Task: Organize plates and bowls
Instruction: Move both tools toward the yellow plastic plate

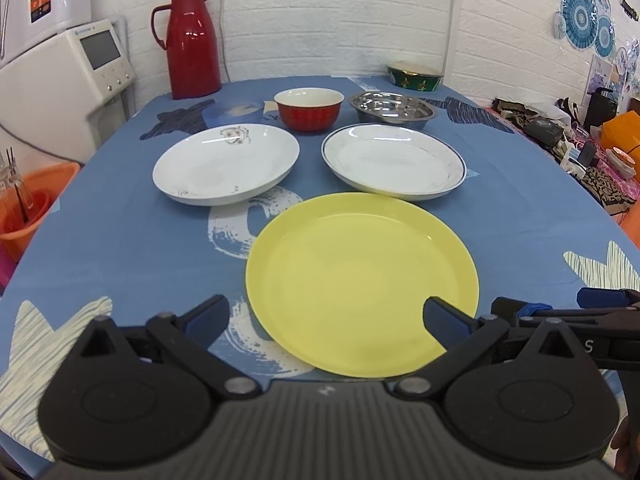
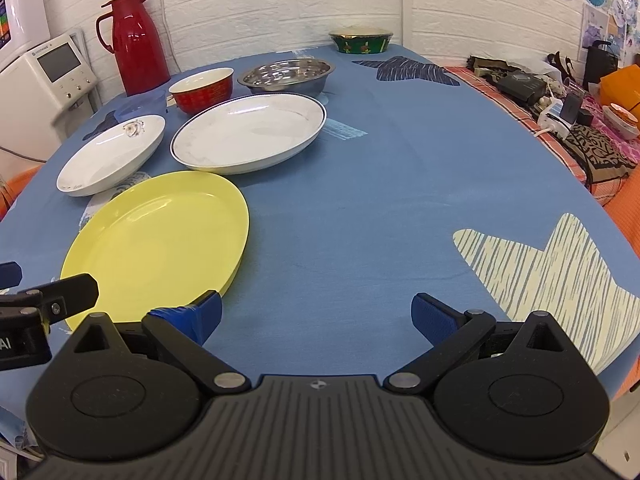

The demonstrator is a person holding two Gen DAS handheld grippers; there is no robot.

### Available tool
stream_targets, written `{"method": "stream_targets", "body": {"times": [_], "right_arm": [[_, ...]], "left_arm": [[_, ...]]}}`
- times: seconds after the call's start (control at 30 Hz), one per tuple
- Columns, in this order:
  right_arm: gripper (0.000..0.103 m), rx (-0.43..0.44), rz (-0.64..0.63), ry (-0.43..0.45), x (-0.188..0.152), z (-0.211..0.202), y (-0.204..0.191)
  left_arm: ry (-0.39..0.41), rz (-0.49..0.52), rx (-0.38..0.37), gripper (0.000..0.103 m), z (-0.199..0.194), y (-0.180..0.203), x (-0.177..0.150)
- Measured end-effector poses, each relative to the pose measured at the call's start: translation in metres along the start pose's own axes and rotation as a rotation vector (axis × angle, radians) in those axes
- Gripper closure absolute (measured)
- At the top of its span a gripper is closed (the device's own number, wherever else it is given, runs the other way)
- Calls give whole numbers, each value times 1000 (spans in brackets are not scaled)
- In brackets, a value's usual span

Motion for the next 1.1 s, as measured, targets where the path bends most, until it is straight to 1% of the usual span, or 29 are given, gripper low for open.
{"method": "stream_targets", "body": {"times": [0.57, 0.73, 0.87, 0.97, 1.03, 1.1], "right_arm": [[14, 5, -10, -10, -2, 3, -4], [14, 13, -9, -19, 0, 10, -6], [14, 41, -18, -25, 9, 18, -14], [14, 70, -24, -38, 18, 30, -20], [14, 97, -24, -64, 21, 41, -26], [14, 114, -26, -80, 23, 50, -30]], "left_arm": [[-14, -16, -13, 0, 4, -4, -1], [-28, -18, -22, 0, 10, -7, 1], [-64, -25, -55, 0, 20, -19, 6], [-107, -38, -114, 0, 34, -32, 13], [-138, -51, -156, 0, 45, -39, 17], [-166, -52, -171, 0, 56, -42, 20]]}}
Point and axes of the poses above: each gripper's, at about its wrist camera, not at the fingertips, and z roughly the way its jaws point, y to its right, x to its top, the point moved 7 cm from there along z, roughly the way its jaws point, and after that the axes turned 14 degrees about x, right-handed, at the moved point
